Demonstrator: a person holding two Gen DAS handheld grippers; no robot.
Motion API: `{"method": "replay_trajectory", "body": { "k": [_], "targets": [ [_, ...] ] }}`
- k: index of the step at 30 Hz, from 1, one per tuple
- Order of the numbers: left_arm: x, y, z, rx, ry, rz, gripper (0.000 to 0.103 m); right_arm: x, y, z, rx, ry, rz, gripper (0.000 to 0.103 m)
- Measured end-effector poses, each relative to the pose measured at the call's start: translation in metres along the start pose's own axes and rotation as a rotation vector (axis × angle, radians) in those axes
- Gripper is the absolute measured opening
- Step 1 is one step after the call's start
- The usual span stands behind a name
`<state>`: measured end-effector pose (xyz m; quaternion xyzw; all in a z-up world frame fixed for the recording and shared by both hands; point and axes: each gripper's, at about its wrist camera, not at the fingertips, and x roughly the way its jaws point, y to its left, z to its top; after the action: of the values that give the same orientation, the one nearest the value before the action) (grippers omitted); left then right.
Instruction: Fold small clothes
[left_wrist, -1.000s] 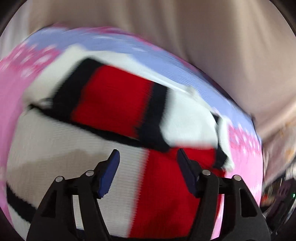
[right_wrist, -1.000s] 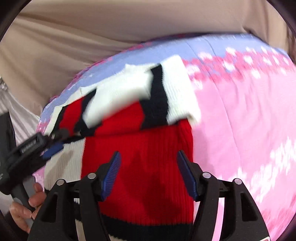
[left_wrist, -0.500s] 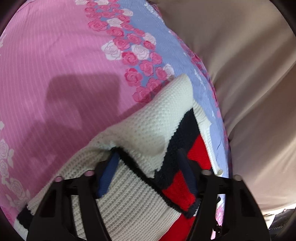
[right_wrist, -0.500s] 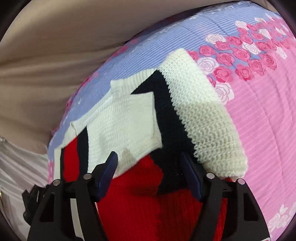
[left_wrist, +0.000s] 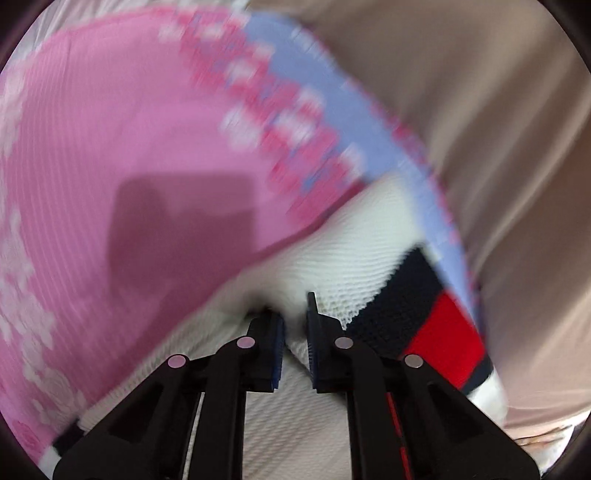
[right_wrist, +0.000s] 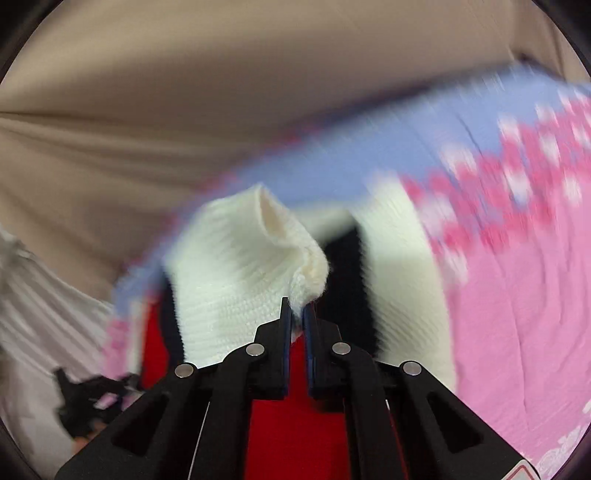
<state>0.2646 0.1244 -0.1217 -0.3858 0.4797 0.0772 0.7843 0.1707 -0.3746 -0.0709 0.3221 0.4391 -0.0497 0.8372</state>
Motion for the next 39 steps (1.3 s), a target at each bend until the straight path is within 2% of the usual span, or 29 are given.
{"method": "replay_trajectory", "body": {
  "k": [1, 3, 5, 7, 9, 11, 13, 14, 15, 16, 18, 19, 20, 23, 28, 29, 30, 31, 36, 38, 39],
  "targets": [
    [0.002, 0.001, -0.003, 0.002, -0.011, -0.004, 0.010, 0.012, -0.015, -0.007, 0.048, 0.038, -0.011, 0.006],
    [-0.001, -0.006, -0.006, 0.053, -0.036, 0.017, 0.010, 0.007, -0.029, -0.013, 0.118, 0.018, 0.050, 0.006],
    [0.001, -0.007, -0.005, 0.064, -0.031, 0.021, 0.010, -0.001, -0.026, -0.012, 0.087, -0.013, 0.038, 0.006],
    [0.001, -0.006, -0.004, 0.062, -0.030, 0.020, 0.010, 0.015, -0.026, -0.012, 0.055, 0.027, -0.005, 0.004],
    [0.006, -0.006, -0.002, 0.066, -0.029, 0.024, 0.011, 0.014, -0.021, -0.011, 0.040, 0.038, -0.006, 0.006],
    [0.006, -0.005, -0.001, 0.072, -0.023, 0.020, 0.011, 0.004, -0.009, -0.006, 0.034, 0.033, -0.021, 0.015],
    [0.007, -0.003, 0.001, 0.084, -0.013, 0.007, 0.011, -0.021, 0.013, -0.003, -0.030, -0.032, -0.102, 0.017],
    [0.004, -0.003, 0.000, 0.087, -0.008, 0.001, 0.012, -0.030, 0.030, -0.002, -0.084, -0.063, -0.103, 0.018],
    [0.004, -0.002, 0.000, 0.094, -0.004, -0.006, 0.012, -0.033, 0.053, -0.001, -0.147, -0.068, -0.066, 0.020],
    [0.004, -0.003, 0.000, 0.096, -0.001, -0.011, 0.012, -0.029, 0.077, -0.002, -0.215, -0.040, -0.020, 0.026],
    [0.004, -0.002, 0.001, 0.091, 0.006, -0.023, 0.012, -0.007, 0.137, 0.001, -0.370, 0.032, 0.089, 0.037],
    [0.004, -0.001, 0.002, 0.089, 0.010, -0.028, 0.012, 0.008, 0.166, 0.001, -0.439, 0.052, 0.149, 0.046],
    [0.004, -0.001, 0.003, 0.087, 0.015, -0.032, 0.012, 0.024, 0.192, -0.001, -0.493, 0.070, 0.189, 0.047],
    [0.004, 0.000, 0.005, 0.098, 0.029, -0.044, 0.012, 0.098, 0.265, 0.001, -0.612, 0.192, 0.251, 0.047],
    [0.005, 0.002, 0.010, 0.135, 0.046, -0.073, 0.012, 0.191, 0.331, -0.005, -0.714, 0.255, 0.187, 0.047],
    [0.005, 0.002, 0.011, 0.138, 0.050, -0.079, 0.012, 0.204, 0.338, -0.008, -0.723, 0.273, 0.185, 0.042],
    [0.006, 0.003, 0.012, 0.139, 0.053, -0.086, 0.012, 0.209, 0.339, -0.010, -0.729, 0.284, 0.186, 0.032],
    [0.005, 0.004, 0.013, 0.137, 0.054, -0.091, 0.012, 0.217, 0.345, -0.012, -0.737, 0.299, 0.195, 0.009],
    [0.000, 0.012, 0.022, 0.131, 0.012, -0.074, 0.012, 0.207, 0.370, -0.008, -0.783, 0.201, 0.218, 0.007],
    [0.003, 0.011, 0.024, 0.139, 0.009, -0.072, 0.012, 0.232, 0.377, -0.014, -0.810, 0.236, 0.152, 0.007],
    [0.003, 0.010, 0.024, 0.146, 0.010, -0.064, 0.012, 0.253, 0.376, -0.023, -0.830, 0.291, 0.107, 0.007]
  ]
}}
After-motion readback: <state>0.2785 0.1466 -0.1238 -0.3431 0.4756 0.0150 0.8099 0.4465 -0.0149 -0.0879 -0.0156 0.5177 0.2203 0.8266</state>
